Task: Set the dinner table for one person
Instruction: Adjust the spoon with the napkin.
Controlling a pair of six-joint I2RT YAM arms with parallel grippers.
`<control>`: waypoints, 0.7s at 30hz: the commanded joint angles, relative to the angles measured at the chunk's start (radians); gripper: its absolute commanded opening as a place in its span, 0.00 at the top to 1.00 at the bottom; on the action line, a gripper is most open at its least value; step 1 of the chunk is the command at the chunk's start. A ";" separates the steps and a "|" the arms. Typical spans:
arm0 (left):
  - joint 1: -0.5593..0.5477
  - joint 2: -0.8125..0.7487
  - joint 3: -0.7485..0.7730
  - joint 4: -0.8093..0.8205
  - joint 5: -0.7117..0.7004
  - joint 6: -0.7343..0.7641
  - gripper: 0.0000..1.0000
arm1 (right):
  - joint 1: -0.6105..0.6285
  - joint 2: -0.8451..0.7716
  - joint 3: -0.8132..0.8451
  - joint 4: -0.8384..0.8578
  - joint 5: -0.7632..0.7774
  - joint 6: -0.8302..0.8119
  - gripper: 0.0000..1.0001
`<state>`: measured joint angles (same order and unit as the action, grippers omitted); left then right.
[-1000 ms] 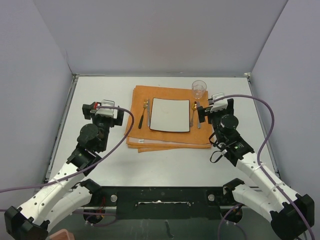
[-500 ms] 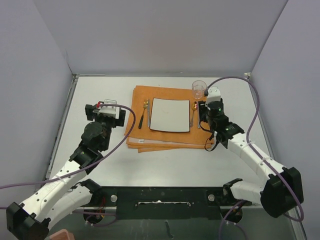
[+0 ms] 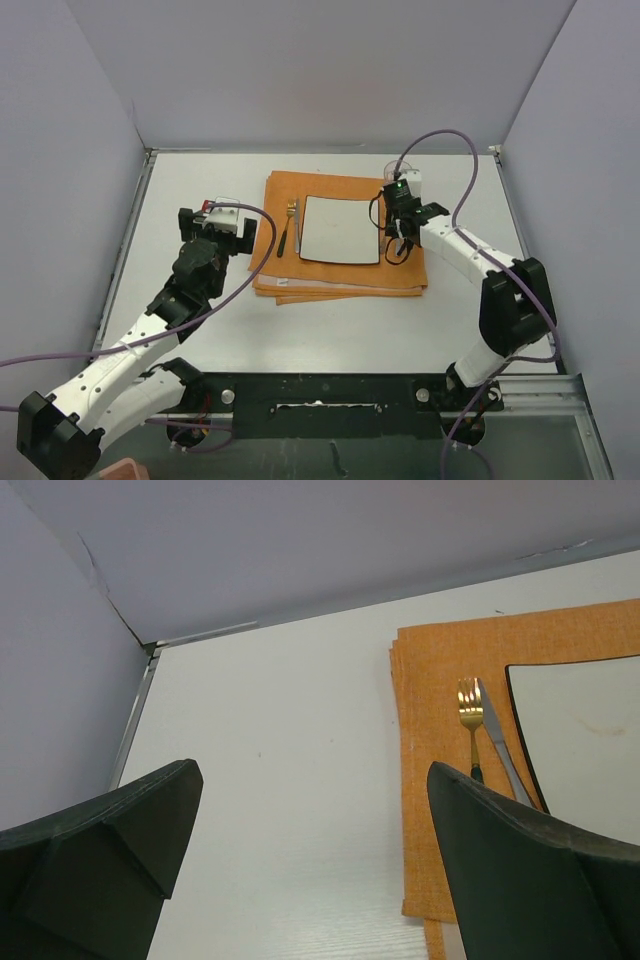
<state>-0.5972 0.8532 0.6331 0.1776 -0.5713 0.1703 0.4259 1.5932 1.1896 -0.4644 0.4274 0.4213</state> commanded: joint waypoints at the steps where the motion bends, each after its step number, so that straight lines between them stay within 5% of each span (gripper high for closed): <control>1: -0.005 0.001 0.042 0.056 0.004 -0.010 0.03 | 0.004 0.041 0.025 -0.081 0.032 0.171 0.74; 5: -0.005 -0.008 0.042 0.051 0.007 -0.002 0.03 | 0.004 0.096 0.045 -0.104 0.020 0.234 0.84; 21: -0.002 0.000 0.043 0.054 0.014 0.035 0.03 | 0.013 0.248 0.155 -0.054 -0.008 0.237 0.74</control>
<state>-0.5972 0.8532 0.6331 0.1776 -0.5671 0.1806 0.4335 1.8229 1.2865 -0.5591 0.4114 0.6407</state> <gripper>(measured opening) 0.974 0.260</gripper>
